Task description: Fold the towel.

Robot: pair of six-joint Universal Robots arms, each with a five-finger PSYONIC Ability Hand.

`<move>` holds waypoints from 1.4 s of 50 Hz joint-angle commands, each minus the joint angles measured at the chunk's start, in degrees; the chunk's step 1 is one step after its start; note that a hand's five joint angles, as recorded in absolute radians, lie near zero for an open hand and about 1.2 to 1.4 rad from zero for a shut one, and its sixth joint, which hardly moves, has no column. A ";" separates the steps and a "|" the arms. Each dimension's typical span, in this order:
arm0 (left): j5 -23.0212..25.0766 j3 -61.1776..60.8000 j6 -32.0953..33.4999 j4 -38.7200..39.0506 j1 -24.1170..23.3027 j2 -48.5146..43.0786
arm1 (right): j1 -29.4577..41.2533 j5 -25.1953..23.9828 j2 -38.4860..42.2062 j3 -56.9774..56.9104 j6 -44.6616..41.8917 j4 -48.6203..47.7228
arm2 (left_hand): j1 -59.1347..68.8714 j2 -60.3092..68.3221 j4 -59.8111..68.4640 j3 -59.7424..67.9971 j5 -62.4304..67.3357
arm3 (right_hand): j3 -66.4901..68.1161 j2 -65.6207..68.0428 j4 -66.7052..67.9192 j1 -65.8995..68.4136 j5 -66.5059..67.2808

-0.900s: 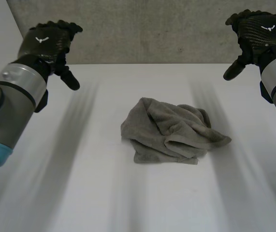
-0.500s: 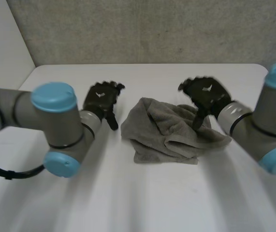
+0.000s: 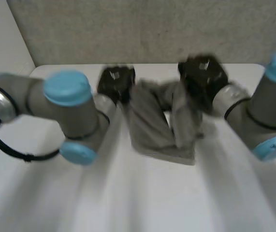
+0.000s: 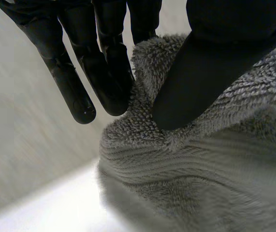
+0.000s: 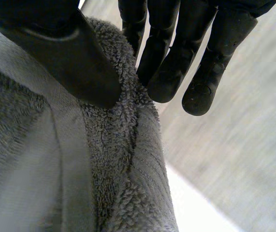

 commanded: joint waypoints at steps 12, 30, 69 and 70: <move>-0.67 -27.11 0.00 11.25 0.89 26.13 | -8.52 -17.75 -12.38 5.05 -2.35 12.29 | 16.02 11.08 10.47 10.56 14.87 | 3.36 6.13 3.73 6.38 5.53; 12.34 -39.19 0.35 -9.94 -4.56 30.09 | -10.11 -14.70 -8.69 7.08 -37.20 35.54 | -46.37 -51.31 -51.91 -51.83 -47.51 | -66.64 -63.87 -66.27 -63.62 -64.47; 12.78 -26.53 8.27 -18.47 4.05 15.06 | -9.67 -5.30 4.14 7.08 -11.44 29.12 | -38.46 -43.40 -44.01 -43.92 -39.61 | -56.63 -53.86 -56.26 -53.61 -54.46; 12.78 -26.79 8.61 -18.73 3.96 15.15 | -9.67 -5.21 4.67 6.90 -11.62 29.04 | -36.96 -41.90 -42.51 -42.42 -38.11 | -49.80 -47.04 -49.43 -46.78 -47.63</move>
